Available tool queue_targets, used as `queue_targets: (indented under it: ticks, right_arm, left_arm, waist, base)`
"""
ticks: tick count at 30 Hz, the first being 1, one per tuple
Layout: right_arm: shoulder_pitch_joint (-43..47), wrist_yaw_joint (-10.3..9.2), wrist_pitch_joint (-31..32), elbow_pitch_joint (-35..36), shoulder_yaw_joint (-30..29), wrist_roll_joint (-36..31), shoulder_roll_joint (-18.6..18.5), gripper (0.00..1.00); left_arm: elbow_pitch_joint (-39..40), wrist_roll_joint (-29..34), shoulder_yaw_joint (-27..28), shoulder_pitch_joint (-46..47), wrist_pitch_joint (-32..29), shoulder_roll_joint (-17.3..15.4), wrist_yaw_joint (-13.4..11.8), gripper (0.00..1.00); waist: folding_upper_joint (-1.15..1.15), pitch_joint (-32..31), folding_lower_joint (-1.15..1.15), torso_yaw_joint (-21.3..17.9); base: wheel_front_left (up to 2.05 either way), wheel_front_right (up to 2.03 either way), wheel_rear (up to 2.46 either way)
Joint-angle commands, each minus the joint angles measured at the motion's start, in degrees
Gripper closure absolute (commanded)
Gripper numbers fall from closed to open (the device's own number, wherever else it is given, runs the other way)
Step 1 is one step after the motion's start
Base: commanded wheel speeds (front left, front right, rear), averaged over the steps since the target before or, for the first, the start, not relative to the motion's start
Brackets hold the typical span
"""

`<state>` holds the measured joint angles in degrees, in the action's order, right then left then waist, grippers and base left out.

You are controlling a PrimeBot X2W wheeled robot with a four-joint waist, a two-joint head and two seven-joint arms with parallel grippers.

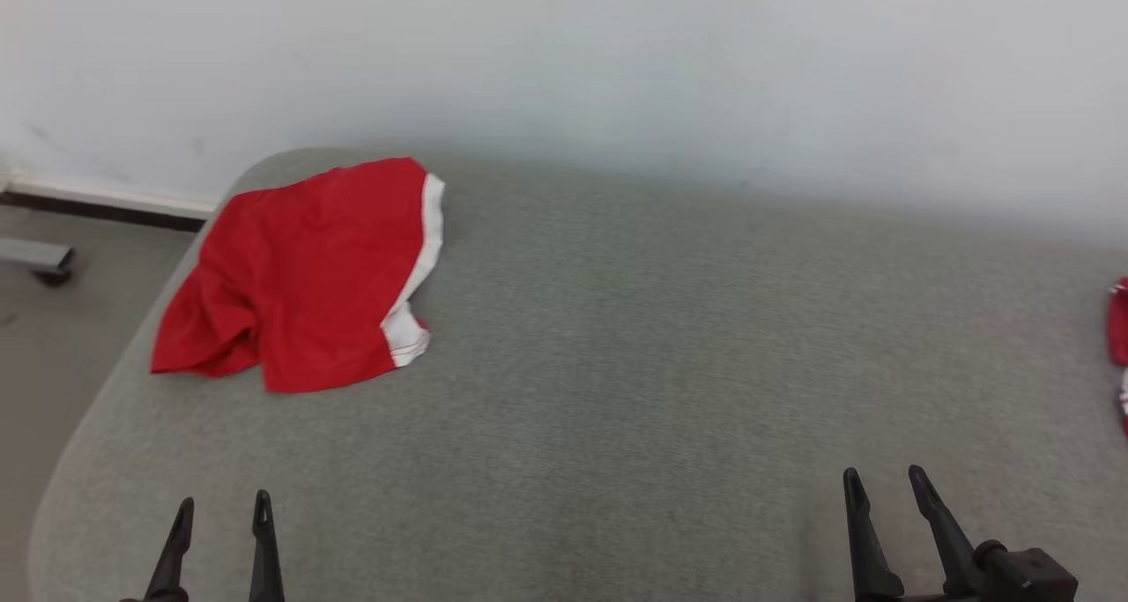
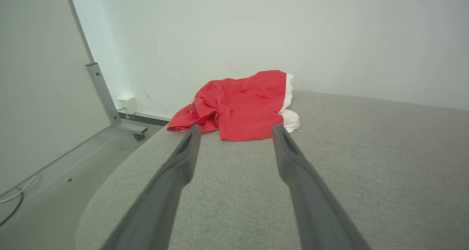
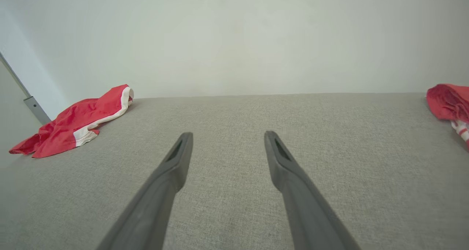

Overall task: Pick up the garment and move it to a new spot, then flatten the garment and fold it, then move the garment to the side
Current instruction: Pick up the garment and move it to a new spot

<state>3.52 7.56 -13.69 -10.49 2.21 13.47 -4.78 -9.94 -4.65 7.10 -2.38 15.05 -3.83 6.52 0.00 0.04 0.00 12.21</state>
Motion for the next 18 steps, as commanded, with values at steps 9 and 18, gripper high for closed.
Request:
queue_targets:
  ticks: [9, 18]
  right_arm:
    - [-0.6, -0.18, 0.4, 0.8, -0.1, -1.2, 0.3, 0.00]
    - [-0.7, -0.18, 0.6, 0.8, -0.5, -1.6, 0.5, 0.00]
  left_arm:
    - [0.4, -0.3, 1.7, -1.1, 0.2, -0.3, -1.1, 0.00]
    - [0.2, -0.8, 3.2, -1.8, 0.2, -0.8, -1.5, 0.00]
  waist:
    - [0.00, 0.1, 0.00, 11.8]
    - [0.00, 0.2, 0.00, 16.1]
  base:
    - [0.00, 0.00, 0.00]
    - [0.00, 0.00, 0.00]
